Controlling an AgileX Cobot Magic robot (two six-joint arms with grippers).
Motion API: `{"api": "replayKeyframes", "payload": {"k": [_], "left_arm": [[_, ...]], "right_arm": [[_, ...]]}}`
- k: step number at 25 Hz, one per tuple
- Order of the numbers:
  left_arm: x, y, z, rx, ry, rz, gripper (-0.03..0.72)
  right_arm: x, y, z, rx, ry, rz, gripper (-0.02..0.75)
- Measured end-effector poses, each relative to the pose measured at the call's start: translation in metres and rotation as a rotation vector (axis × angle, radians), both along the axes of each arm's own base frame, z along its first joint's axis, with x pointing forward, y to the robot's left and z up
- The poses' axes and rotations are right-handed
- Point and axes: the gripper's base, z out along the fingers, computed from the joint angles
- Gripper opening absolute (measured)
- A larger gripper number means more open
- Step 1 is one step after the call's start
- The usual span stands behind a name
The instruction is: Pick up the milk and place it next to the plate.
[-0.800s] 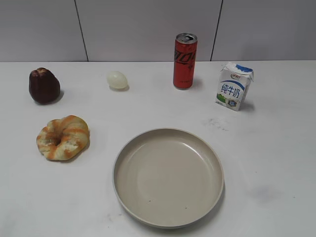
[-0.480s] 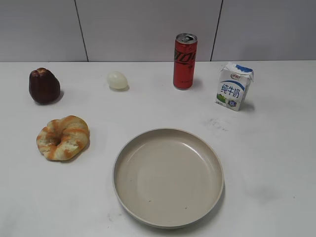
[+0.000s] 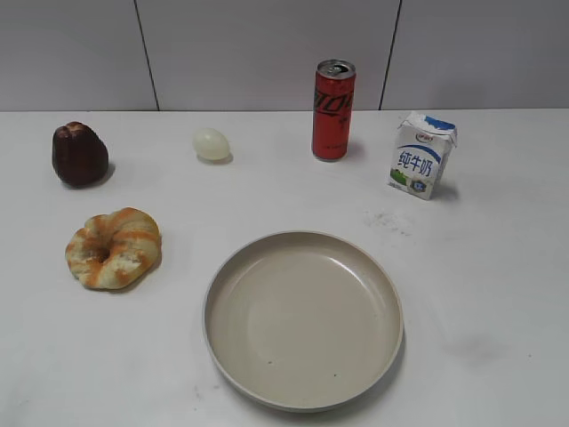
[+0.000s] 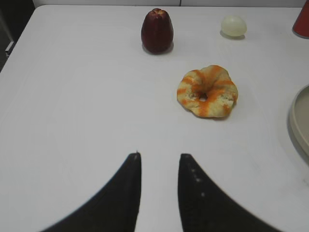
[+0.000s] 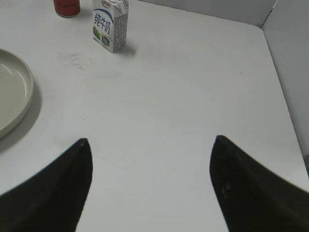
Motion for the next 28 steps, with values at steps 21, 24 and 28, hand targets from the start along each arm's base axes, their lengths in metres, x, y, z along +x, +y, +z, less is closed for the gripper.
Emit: {"api": "replayKeyframes", "payload": {"k": [21,24,28], "left_arm": [[0.0,0.0,0.0,0.0,0.0,0.0,0.209],[0.0,0.0,0.0,0.0,0.0,0.0,0.209],[0.0,0.0,0.0,0.0,0.0,0.0,0.209]], "right_arm": [[0.164,0.03,0.064,-0.105,0.198,0.058,0.574],[0.215,0.039,0.063,-0.15,0.352,0.074,0.574],[0.286,0.051,0.053,-0.279,0.538,0.165,0.574]]}}
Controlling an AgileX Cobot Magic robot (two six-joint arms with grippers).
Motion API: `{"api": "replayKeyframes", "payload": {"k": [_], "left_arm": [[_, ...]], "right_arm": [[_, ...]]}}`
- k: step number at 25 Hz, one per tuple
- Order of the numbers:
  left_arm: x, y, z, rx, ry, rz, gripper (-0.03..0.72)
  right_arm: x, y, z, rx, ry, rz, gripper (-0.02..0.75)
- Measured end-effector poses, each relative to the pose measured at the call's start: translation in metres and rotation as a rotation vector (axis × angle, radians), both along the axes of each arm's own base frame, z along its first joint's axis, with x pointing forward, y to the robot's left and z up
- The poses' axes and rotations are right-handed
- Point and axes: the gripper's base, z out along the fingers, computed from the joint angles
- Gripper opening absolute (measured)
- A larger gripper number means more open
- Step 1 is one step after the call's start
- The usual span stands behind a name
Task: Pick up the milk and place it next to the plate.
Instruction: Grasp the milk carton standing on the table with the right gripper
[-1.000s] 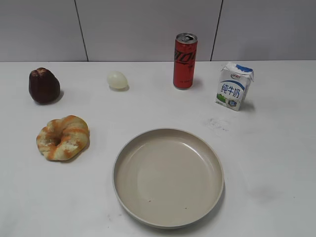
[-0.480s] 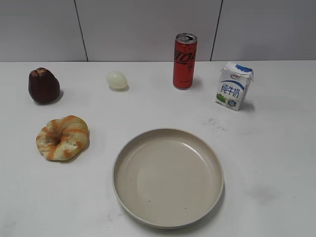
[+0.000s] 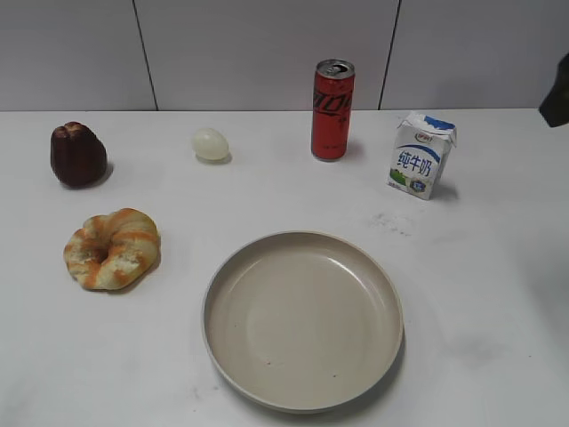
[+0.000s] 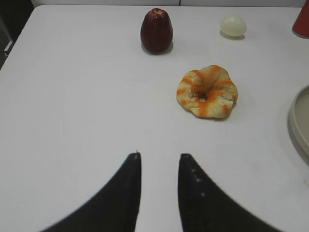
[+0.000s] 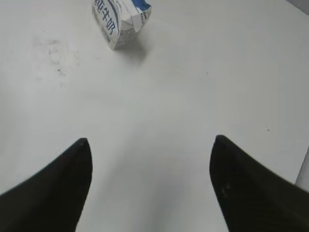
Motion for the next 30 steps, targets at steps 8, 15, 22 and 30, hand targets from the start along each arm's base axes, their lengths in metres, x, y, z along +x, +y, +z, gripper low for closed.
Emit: {"api": "replayKeyframes", "payload": {"k": [8,15,22,30], "left_arm": [[0.0,0.0,0.0,0.0,0.0,0.0,0.209],[0.0,0.0,0.0,0.0,0.0,0.0,0.209],[0.0,0.0,0.0,0.0,0.0,0.0,0.209],[0.0,0.0,0.0,0.0,0.0,0.0,0.209]], "right_arm": [[0.114,0.026,-0.031,-0.038,0.18,0.159,0.574],[0.152,0.037,-0.066,-0.044,0.164,0.257,0.574],[0.169,0.043,-0.111,-0.036,0.182,0.317,0.574],[0.179,0.048,-0.147,0.007,0.198,0.303,0.571]]}}
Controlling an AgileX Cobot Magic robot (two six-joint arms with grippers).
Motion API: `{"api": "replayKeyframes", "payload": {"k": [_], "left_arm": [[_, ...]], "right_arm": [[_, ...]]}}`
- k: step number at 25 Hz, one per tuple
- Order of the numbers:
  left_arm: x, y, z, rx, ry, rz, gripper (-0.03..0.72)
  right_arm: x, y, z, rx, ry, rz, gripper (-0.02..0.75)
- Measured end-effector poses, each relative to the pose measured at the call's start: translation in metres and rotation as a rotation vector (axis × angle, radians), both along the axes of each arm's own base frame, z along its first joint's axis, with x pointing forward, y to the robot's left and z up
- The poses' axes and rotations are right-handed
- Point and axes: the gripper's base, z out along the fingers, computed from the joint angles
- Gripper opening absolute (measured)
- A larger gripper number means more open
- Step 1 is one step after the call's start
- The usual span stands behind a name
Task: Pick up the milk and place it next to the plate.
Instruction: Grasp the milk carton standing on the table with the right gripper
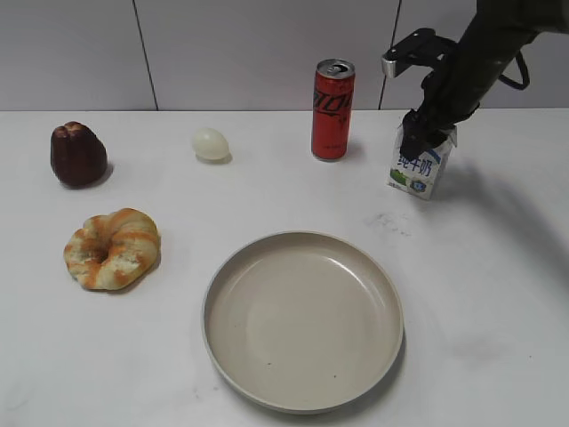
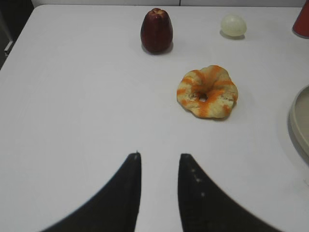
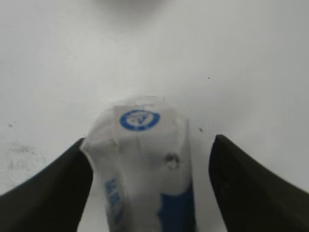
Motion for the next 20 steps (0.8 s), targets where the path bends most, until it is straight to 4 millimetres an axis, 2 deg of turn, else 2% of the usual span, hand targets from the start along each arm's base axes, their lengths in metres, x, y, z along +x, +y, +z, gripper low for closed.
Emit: {"api": "replayKeyframes", "payload": {"k": [2,4,8,9,15,18,20], "left_arm": [[0.0,0.0,0.0,0.0,0.0,0.0,0.209],[0.0,0.0,0.0,0.0,0.0,0.0,0.209],[0.0,0.0,0.0,0.0,0.0,0.0,0.209],[0.0,0.0,0.0,0.0,0.0,0.0,0.209],[0.0,0.0,0.0,0.0,0.0,0.0,0.209],[0.0,0.0,0.0,0.0,0.0,0.0,0.209],[0.0,0.0,0.0,0.0,0.0,0.0,0.209]], "right_arm": [[0.0,0.002,-0.004,0.018,0.013,-0.007,0.55],[0.0,0.002,-0.005,0.029,0.016,-0.011,0.495],[-0.002,0.003,-0.005,0.029,0.047,-0.006,0.302],[-0.003,0.003,-0.005,0.029,0.053,-0.005,0.273],[-0.014,0.002,0.003,0.024,0.145,0.003,0.271],[-0.026,0.004,0.026,0.029,0.175,0.017,0.267],[-0.033,0.007,0.057,0.051,0.117,0.024,0.267]]}}
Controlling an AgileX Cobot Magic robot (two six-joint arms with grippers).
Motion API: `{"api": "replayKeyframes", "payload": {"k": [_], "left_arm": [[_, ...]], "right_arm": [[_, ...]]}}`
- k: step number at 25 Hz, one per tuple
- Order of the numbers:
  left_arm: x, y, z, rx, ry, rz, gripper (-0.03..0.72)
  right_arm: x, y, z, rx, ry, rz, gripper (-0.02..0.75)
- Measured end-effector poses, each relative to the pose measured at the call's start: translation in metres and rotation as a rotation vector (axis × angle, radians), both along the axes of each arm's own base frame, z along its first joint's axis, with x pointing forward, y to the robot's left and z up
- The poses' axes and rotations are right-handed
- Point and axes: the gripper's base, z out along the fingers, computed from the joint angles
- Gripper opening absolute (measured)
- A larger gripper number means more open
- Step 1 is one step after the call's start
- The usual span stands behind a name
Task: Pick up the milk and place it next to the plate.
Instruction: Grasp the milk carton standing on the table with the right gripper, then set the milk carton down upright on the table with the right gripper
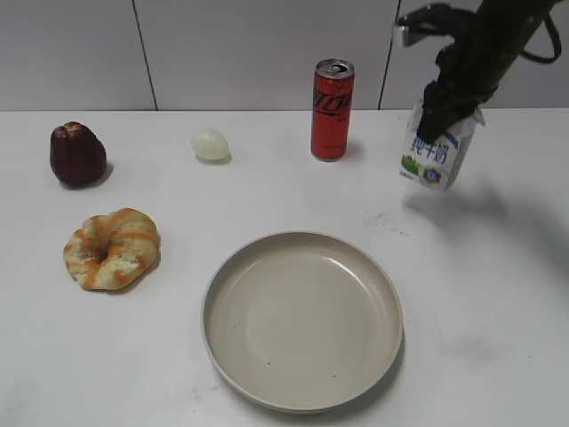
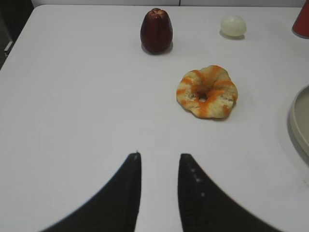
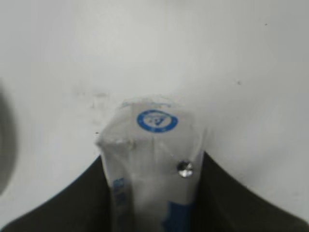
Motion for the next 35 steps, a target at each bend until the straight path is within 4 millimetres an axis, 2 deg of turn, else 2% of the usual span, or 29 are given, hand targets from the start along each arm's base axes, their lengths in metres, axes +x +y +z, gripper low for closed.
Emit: {"api": "replayKeyframes", "payload": {"k": [2,4,7,11,15,20,24,29,35], "left_arm": [[0.0,0.0,0.0,0.0,0.0,0.0,0.209],[0.0,0.0,0.0,0.0,0.0,0.0,0.209],[0.0,0.0,0.0,0.0,0.0,0.0,0.209],[0.0,0.0,0.0,0.0,0.0,0.0,0.209],[0.0,0.0,0.0,0.0,0.0,0.0,0.209],[0.0,0.0,0.0,0.0,0.0,0.0,0.209],[0.0,0.0,0.0,0.0,0.0,0.0,0.209],[0.0,0.0,0.0,0.0,0.0,0.0,0.209],[0.0,0.0,0.0,0.0,0.0,0.0,0.209]], "right_arm": [[-0.012,0.011,0.035,0.026,-0.073,0.025,0.267],[-0.027,0.028,0.061,0.044,-0.126,0.071,0.267],[-0.056,0.067,0.092,0.075,-0.185,0.178,0.267],[-0.089,0.117,0.103,0.066,-0.217,0.329,0.267],[-0.101,0.149,0.102,0.033,-0.317,0.423,0.267],[-0.103,0.189,0.086,0.013,-0.481,0.634,0.267],[-0.104,0.211,0.049,-0.046,-0.422,0.704,0.267],[-0.078,0.193,0.003,-0.24,-0.33,0.689,0.267],[-0.06,0.177,-0.022,-0.235,-0.261,0.627,0.267]]}}
